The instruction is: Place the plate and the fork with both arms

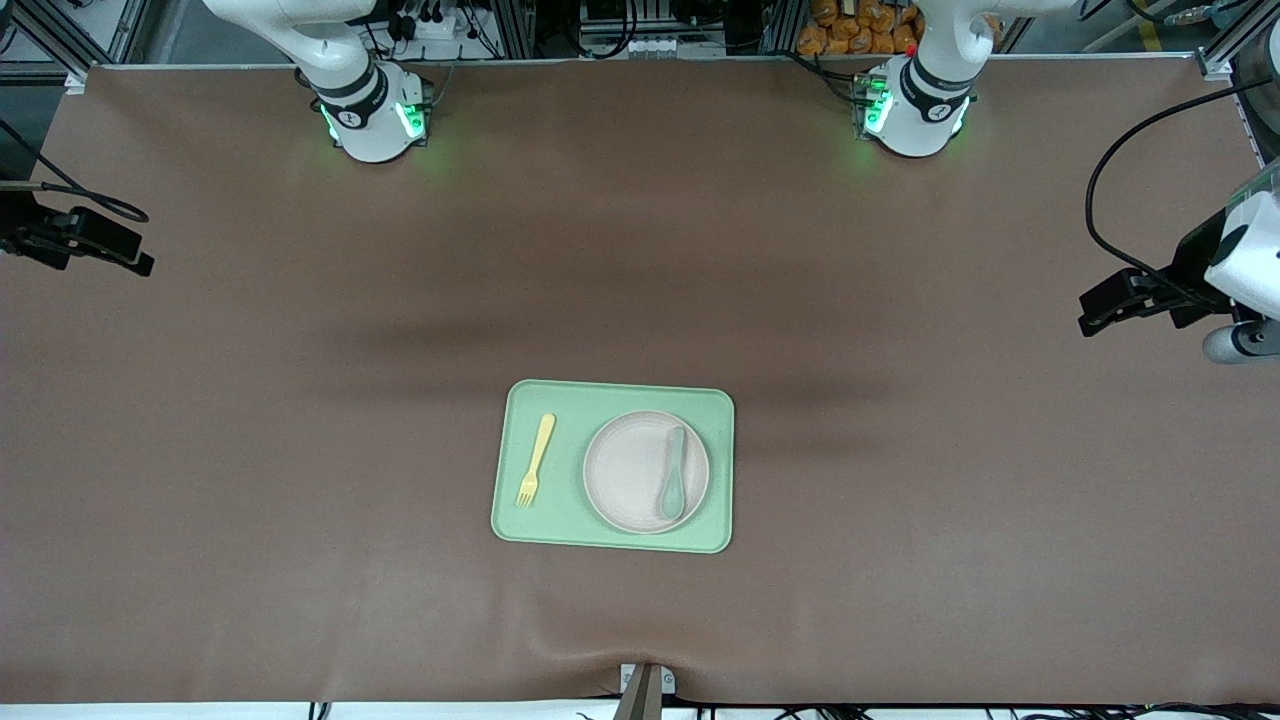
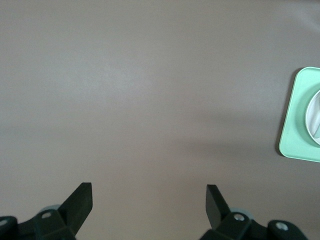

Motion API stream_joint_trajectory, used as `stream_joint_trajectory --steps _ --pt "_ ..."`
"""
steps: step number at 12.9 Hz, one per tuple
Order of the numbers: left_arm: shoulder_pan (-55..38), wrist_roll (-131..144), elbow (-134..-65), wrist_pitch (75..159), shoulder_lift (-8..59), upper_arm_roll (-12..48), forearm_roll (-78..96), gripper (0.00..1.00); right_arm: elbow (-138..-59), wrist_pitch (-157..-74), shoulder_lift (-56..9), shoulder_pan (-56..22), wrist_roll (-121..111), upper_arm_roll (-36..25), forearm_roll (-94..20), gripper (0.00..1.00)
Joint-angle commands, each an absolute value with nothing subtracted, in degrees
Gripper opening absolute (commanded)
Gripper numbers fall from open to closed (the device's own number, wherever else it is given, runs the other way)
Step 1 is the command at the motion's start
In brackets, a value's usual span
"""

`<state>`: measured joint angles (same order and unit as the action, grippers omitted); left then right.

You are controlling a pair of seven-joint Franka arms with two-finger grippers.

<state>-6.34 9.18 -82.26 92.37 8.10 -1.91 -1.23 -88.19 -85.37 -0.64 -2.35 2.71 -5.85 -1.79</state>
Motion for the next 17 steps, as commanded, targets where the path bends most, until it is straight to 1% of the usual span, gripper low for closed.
stream_joint_trajectory --steps 1,12,17 --pt "-6.6 9.6 -81.8 92.5 7.7 -1.8 -2.6 1.0 -88.2 -84.8 0.1 -1.4 3.5 -5.0 -1.3 1.0" --pt "-6.0 9.8 -81.8 92.4 6.5 -2.3 -2.5 1.0 -88.1 -84.8 0.1 -1.3 3.5 -5.0 -1.3 1.0" --pt "-4.4 9.1 -82.4 89.7 5.0 -2.2 -1.9 1.0 -88.1 -84.8 0.1 -1.4 3.5 -5.0 -1.3 1.0"
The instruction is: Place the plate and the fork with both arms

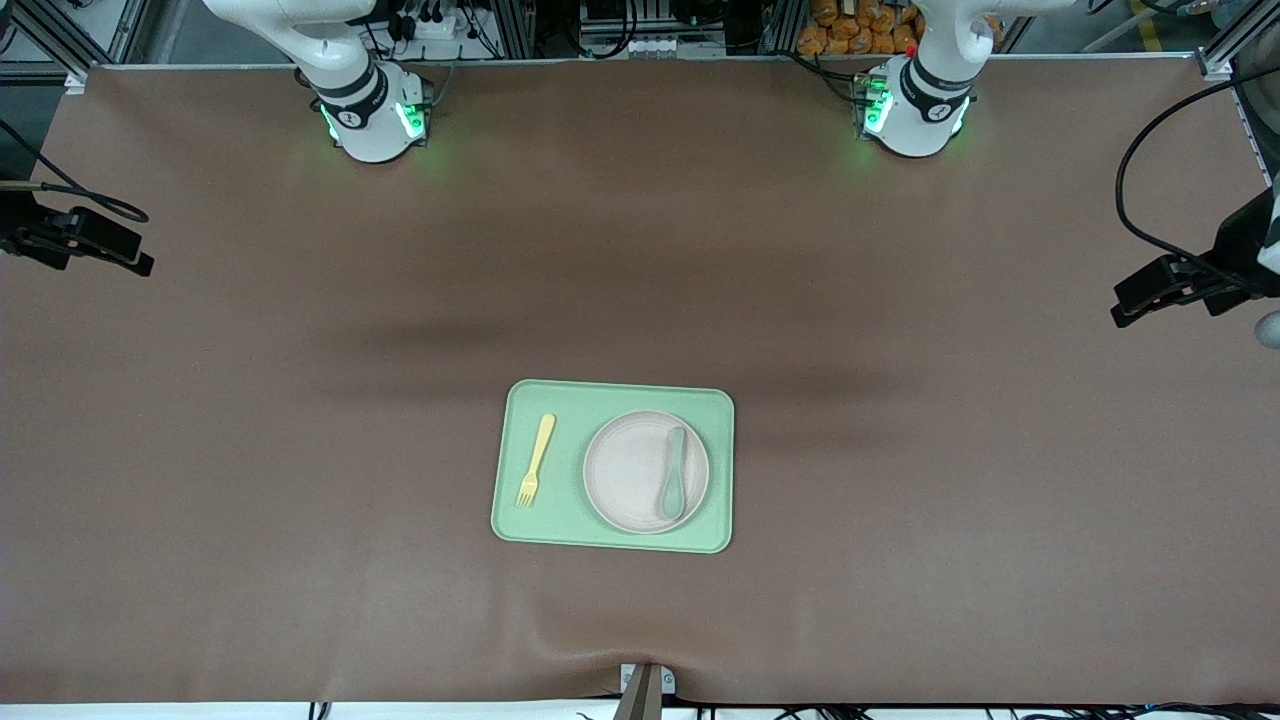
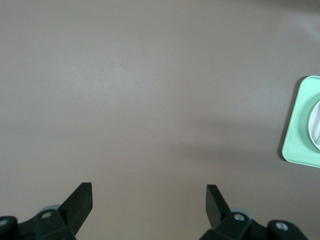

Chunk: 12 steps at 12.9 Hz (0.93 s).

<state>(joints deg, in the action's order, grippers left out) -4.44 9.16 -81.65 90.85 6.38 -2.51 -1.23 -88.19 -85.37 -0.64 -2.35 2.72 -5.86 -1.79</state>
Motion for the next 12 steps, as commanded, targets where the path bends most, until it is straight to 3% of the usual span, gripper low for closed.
stream_joint_trajectory --steps 1,12 --pt "-4.4 9.1 -82.3 89.5 5.0 -2.3 -1.9 1.0 -88.1 -84.8 0.1 -1.3 3.5 -5.0 -1.3 1.0" --pt "-5.1 8.4 -81.7 87.6 5.7 1.4 -2.5 1.0 -88.1 -84.8 -0.1 -1.3 3.5 -5.0 -1.3 1.0"
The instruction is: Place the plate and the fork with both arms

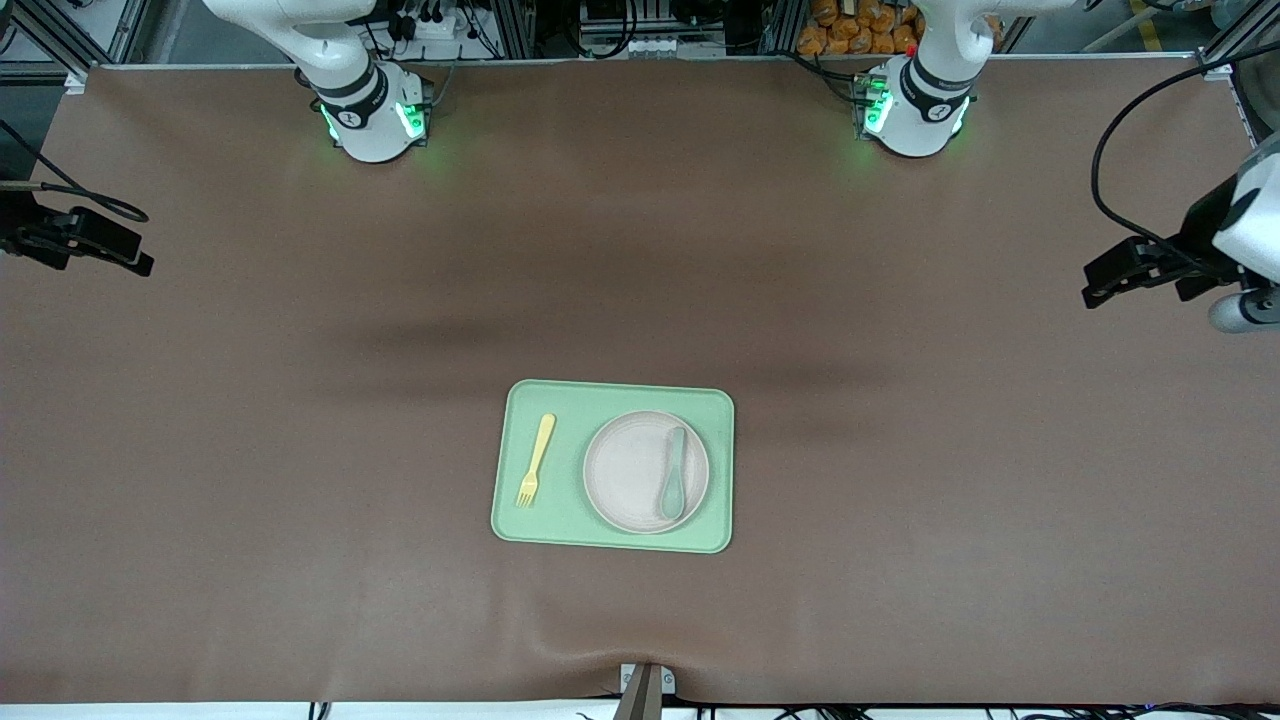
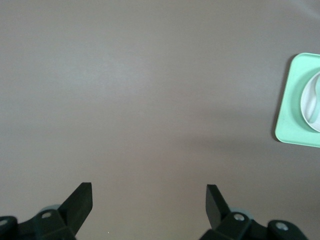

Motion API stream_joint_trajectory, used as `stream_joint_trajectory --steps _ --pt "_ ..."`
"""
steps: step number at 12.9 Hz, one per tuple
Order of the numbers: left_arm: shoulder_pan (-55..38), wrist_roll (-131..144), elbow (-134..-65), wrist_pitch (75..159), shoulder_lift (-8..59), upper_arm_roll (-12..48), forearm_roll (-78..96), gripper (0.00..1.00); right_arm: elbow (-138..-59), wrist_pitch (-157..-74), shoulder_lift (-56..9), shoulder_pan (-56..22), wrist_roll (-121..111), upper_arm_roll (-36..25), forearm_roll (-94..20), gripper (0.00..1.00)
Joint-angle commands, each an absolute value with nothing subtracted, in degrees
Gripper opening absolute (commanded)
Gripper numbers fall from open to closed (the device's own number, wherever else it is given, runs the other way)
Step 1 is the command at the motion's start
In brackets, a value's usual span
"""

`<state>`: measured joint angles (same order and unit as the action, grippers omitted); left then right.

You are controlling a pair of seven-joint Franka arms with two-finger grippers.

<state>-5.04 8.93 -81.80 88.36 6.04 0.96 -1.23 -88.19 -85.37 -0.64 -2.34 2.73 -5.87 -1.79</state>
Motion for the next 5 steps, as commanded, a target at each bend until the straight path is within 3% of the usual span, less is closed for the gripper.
stream_joint_trajectory --steps 1,5 --pt "-5.1 8.4 -81.7 87.6 5.8 1.4 -2.5 1.0 -88.1 -84.8 -0.1 -1.3 3.5 -5.0 -1.3 1.0" --pt "-5.4 8.5 -81.6 88.1 6.8 1.4 -2.2 1.0 -88.1 -84.8 -0.1 -1.3 3.5 -5.0 -1.3 1.0"
